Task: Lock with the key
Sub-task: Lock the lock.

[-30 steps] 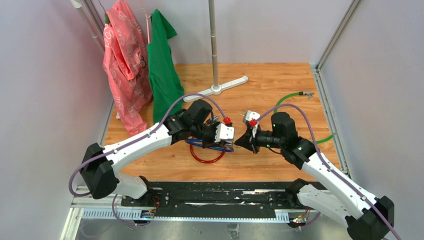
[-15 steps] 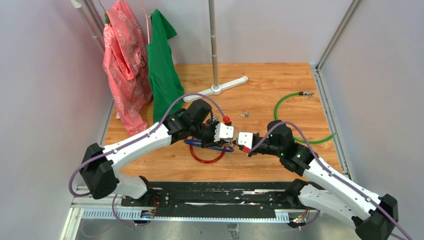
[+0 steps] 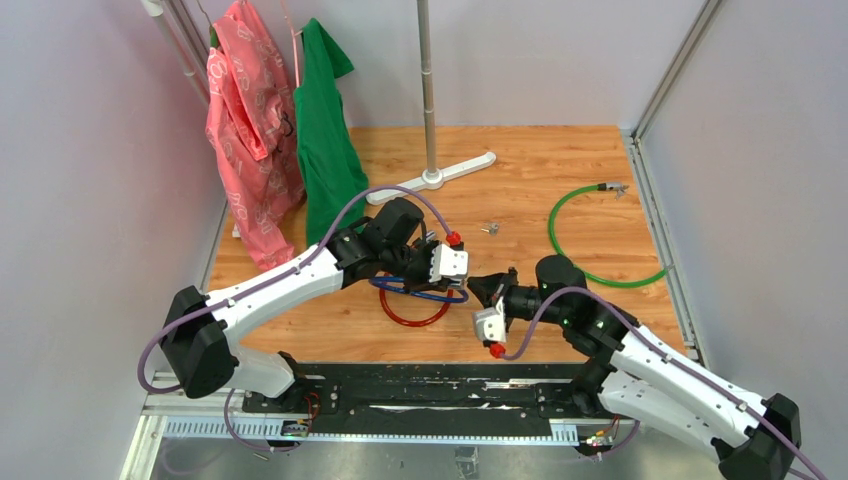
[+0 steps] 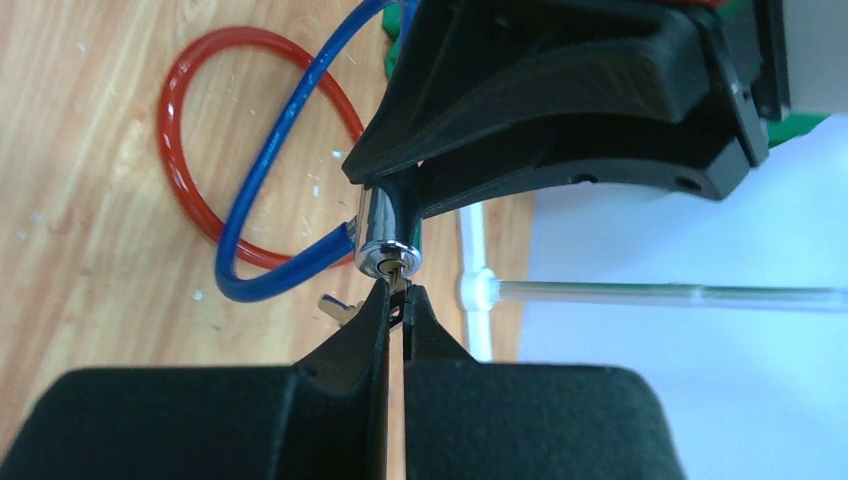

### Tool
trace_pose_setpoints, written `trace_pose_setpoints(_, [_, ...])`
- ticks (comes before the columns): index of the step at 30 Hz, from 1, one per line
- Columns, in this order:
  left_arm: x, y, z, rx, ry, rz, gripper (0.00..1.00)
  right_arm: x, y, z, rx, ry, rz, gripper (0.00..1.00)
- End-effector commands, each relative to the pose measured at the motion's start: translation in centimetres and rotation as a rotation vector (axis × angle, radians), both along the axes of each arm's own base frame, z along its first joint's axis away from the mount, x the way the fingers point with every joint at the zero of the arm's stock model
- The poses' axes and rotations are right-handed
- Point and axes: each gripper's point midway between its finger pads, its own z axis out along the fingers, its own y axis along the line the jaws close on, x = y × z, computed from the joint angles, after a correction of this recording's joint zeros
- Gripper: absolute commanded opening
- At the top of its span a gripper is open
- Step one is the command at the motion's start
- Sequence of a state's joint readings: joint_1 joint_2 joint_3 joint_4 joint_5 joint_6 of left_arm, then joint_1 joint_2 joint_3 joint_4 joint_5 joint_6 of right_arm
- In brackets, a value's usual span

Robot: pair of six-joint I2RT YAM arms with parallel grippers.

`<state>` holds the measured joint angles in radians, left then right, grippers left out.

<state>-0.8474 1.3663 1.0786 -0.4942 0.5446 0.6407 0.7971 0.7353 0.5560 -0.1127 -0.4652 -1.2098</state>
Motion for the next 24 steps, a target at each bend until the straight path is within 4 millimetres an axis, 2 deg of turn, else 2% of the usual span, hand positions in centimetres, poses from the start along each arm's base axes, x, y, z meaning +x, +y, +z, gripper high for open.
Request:
trace_pose_setpoints(1, [-1.8, 2.1, -3.1, 0.131, 0.117, 0.003, 0.0, 0.9, -1.5, -3.5, -0.221, -0.234, 0.017, 0.0])
trace_pose_setpoints(6, [-1.8, 2.0, -3.2, 0.126, 0.123, 0.006, 0.0, 0.9, -1.6, -3.6, -0.289, -0.323, 0.056, 0.0])
trace_pose_setpoints(9, [-1.8, 2.0, -3.2, 0.127, 0.122, 0.006, 0.0, 0.8, -1.5, -3.2, -0.266, -0.292, 0.038, 0.0])
trace_pose_setpoints(10, [-1.8, 2.0, -3.2, 0.129, 0.12, 0.006, 0.0, 0.8, -1.5, -2.8, -0.237, -0.258, 0.015, 0.06])
trace_pose_setpoints(12, [-1.9, 2.1, -3.3, 0.13, 0.118, 0.005, 0.0, 0.7, -1.6, -2.0, -0.183, -0.16, -0.038, 0.32])
trace_pose_setpoints(14, [-1.9, 2.2, -3.3, 0.131, 0.115, 0.005, 0.0, 0.4, -2.0, -1.9, -0.167, -0.078, -0.076, 0.48])
trace_pose_setpoints(21, [-1.9, 2.4, -3.4, 0.138, 0.111, 0.002, 0.0, -0.9, -2.9, -1.2, -0.084, 0.091, -0.154, 0.71])
trace_pose_setpoints(24, [-1.9, 2.4, -3.4, 0.136, 0.111, 0.001, 0.0, -2.5, -3.1, -0.8, -0.036, 0.209, -0.152, 0.74])
